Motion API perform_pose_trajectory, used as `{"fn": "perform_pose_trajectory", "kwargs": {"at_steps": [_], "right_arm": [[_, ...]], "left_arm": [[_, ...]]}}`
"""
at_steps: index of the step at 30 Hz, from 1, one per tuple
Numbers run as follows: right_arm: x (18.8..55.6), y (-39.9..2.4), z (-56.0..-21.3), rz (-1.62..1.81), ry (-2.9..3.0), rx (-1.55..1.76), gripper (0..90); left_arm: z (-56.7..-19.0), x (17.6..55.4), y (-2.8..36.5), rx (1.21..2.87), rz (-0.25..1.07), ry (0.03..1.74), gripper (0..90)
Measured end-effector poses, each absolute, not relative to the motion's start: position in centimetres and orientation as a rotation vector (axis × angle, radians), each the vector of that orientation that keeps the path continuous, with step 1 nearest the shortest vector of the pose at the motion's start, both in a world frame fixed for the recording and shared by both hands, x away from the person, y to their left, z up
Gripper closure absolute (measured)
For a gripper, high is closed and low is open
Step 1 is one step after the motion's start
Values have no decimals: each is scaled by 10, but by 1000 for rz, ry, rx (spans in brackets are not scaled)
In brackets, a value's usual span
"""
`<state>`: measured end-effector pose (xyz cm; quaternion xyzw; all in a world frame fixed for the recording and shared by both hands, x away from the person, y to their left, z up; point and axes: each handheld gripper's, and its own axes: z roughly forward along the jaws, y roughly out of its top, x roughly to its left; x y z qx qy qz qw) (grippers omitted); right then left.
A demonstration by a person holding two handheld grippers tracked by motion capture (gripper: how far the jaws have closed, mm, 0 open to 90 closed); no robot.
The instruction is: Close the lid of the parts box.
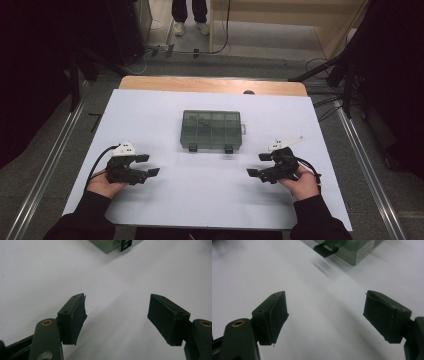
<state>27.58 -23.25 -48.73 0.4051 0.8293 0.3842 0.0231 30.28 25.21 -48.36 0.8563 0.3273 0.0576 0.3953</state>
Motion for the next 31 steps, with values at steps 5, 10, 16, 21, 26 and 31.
{"fn": "perform_pose_trajectory", "kwargs": {"at_steps": [5, 10, 16, 21, 26, 31], "right_arm": [[270, -242, -496, 1180, 2564, 1286, 197], [268, -245, -499, 1171, 2572, 1293, 195], [270, -243, -501, 1171, 2584, 1277, 191], [271, -243, -501, 1172, 2588, 1288, 191], [271, -243, -502, 1172, 2592, 1287, 191], [272, -243, -502, 1168, 2596, 1289, 189]], "left_arm": [[-489, 299, 263, 2170, 159, 861, 301], [-492, 298, 271, 2161, 170, 893, 301], [-494, 298, 272, 2159, 172, 899, 301], [-495, 298, 271, 2172, 170, 896, 301], [-495, 298, 271, 2174, 169, 889, 301], [-495, 299, 271, 2169, 165, 892, 301]]}}
